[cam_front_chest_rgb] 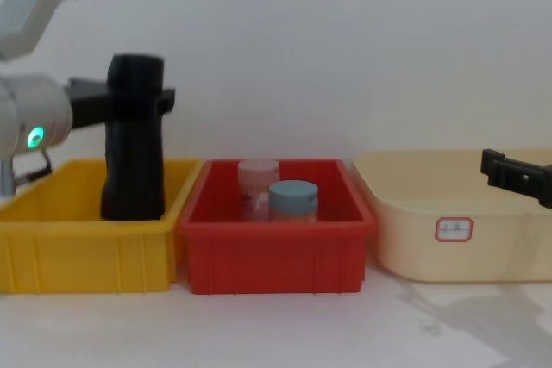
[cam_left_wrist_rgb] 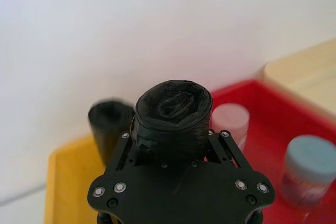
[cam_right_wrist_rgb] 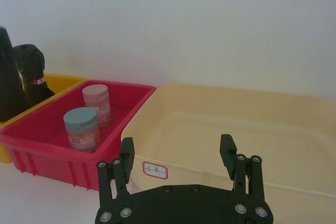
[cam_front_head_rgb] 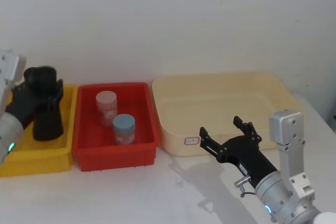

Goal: Pick up the garbage bag with the one hand and transfer it to the other hand.

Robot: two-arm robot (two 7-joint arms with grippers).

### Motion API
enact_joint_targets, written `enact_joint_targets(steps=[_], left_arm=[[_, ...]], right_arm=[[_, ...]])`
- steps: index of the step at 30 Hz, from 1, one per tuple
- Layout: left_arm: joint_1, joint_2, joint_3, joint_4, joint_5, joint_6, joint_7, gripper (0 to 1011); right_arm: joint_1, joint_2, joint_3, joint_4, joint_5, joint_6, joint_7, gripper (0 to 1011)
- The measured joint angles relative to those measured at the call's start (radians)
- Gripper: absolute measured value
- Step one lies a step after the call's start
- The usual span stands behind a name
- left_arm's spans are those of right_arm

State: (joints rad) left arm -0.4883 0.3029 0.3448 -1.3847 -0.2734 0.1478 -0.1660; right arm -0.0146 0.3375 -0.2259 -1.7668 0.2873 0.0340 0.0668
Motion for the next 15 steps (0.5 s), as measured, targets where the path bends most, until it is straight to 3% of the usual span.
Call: enact_joint_targets(steps=[15], left_arm=[[-0.161,-0.035,0.014,-0.02,-0.051,0.056,-0.128,402]], right_arm=[[0.0,0.0,0.0,0.0,0.0,0.0,0.0,1001]])
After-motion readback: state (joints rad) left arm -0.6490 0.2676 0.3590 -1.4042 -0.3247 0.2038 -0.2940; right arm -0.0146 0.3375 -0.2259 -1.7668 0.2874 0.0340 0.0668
